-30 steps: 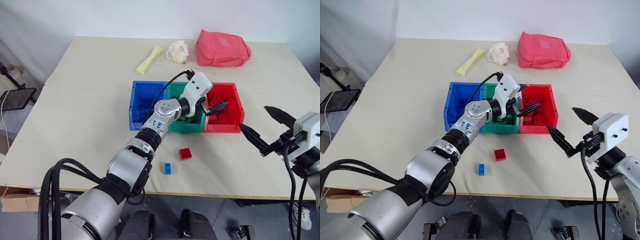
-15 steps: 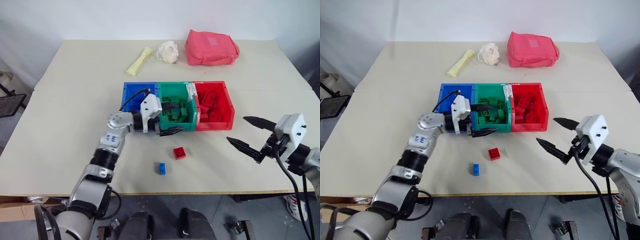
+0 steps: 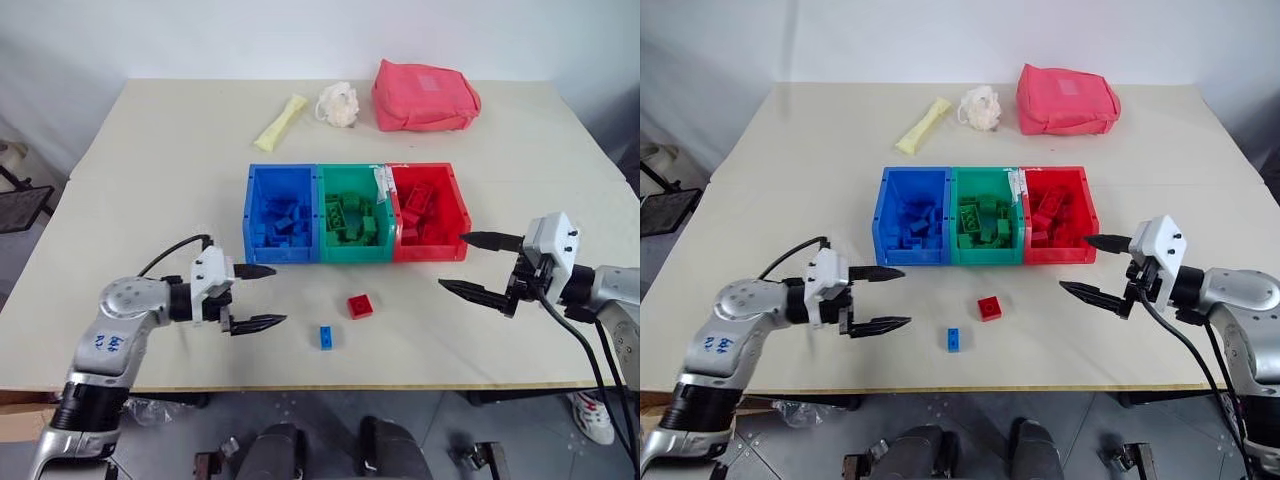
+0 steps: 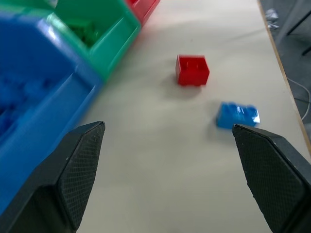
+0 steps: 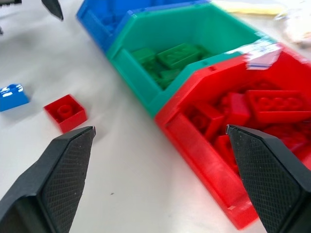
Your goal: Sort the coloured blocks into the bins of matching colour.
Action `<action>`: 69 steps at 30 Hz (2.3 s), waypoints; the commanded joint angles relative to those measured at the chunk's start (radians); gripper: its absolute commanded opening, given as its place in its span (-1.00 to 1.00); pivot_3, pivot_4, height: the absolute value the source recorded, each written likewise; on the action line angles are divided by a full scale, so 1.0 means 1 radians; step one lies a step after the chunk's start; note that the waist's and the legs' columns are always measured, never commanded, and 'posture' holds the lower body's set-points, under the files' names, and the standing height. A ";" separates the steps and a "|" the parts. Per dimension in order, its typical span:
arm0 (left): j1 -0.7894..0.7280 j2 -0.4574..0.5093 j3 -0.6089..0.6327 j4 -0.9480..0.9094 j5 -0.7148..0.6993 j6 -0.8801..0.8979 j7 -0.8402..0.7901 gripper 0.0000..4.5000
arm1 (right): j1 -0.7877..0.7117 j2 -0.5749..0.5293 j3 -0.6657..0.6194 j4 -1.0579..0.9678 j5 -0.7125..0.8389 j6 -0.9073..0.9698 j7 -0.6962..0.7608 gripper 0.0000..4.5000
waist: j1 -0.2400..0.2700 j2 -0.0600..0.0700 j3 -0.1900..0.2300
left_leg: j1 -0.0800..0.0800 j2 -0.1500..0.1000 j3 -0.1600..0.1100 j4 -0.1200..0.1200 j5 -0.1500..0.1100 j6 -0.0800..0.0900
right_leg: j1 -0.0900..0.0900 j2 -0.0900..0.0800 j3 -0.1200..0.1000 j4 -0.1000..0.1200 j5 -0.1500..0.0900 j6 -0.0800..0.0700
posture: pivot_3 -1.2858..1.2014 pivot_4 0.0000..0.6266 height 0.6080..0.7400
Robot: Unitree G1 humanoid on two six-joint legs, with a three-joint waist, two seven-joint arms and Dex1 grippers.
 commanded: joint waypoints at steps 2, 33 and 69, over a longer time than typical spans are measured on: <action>0.083 0.048 0.071 -0.070 -0.070 -0.014 -0.037 0.98 | -0.009 -0.027 -0.012 0.002 0.003 -0.014 0.041 1.00 | -0.004 0.000 0.000 | 0.000 0.000 0.000 0.000 0.000 0.000 | 0.000 0.000 0.000 0.000 0.000 0.000 | 0.03 -0.52 1.00; -0.036 -0.106 -0.244 -0.282 0.014 0.194 0.257 0.98 | 0.095 -0.033 -0.068 -0.090 0.022 0.005 0.059 1.00 | 0.003 0.000 0.000 | 0.000 0.001 0.001 -0.001 -0.001 -0.002 | -0.001 0.001 0.001 0.001 0.000 -0.001 | 0.03 -0.52 1.00; -0.386 -0.292 -0.555 0.050 0.353 0.229 0.248 -0.35 | 0.371 0.004 -0.181 -0.317 0.054 -0.005 -0.056 1.00 | 0.026 0.000 0.000 | 0.000 -0.001 0.003 0.001 0.000 0.000 | 0.000 0.002 -0.003 0.000 0.000 0.000 | 0.03 -0.52 1.00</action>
